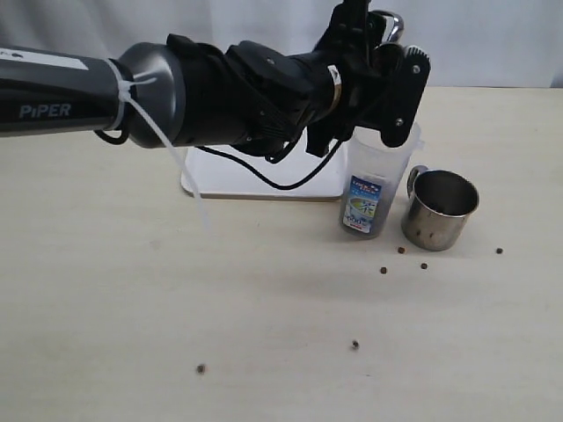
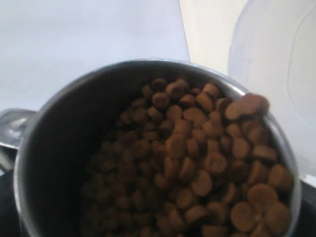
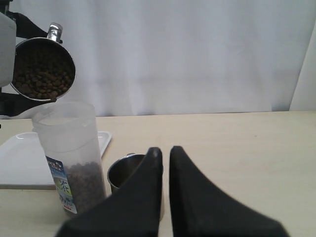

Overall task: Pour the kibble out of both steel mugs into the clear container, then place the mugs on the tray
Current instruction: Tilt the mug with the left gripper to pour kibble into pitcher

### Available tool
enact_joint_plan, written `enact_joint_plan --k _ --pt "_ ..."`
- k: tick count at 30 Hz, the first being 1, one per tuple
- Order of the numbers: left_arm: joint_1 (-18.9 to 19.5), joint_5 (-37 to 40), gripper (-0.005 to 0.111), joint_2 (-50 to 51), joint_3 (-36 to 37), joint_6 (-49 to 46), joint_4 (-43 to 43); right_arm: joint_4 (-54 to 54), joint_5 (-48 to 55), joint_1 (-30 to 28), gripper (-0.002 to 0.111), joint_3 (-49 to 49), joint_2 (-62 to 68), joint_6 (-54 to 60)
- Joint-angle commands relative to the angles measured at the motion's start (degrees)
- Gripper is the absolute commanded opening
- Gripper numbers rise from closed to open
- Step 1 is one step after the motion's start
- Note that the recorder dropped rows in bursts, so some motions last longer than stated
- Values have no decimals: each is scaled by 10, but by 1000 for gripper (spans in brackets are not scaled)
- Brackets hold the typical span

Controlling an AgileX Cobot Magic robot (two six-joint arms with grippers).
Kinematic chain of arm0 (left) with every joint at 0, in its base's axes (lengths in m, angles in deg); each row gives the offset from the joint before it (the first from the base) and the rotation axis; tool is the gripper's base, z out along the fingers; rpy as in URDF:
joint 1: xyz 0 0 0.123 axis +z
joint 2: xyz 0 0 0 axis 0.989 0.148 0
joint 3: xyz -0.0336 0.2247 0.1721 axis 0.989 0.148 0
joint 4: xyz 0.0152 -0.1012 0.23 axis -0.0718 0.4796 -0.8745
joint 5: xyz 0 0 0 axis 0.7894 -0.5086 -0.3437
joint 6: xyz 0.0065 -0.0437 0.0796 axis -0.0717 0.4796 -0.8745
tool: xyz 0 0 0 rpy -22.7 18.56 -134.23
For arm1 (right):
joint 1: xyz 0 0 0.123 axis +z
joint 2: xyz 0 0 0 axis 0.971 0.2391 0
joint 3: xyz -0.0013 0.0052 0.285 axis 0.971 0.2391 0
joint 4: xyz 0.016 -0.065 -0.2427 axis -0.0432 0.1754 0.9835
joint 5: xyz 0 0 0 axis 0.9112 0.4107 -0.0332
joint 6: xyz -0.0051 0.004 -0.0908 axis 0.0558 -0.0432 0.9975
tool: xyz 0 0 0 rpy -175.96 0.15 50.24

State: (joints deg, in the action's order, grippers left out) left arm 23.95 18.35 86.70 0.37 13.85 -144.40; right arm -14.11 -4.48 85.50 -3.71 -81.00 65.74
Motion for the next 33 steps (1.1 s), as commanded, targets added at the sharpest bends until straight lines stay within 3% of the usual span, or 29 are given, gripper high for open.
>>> enact_joint_plan --k 1,14,33 --pt "-4 8 0 4 -21 -1 -7 -3 0 2 4 3 -1 3" --pt "-4 16 0 4 -21 -82 -7 -3 0 2 4 3 -1 3" --pt "-4 4 0 4 -21 -104 -7 -3 0 2 4 3 -1 3"
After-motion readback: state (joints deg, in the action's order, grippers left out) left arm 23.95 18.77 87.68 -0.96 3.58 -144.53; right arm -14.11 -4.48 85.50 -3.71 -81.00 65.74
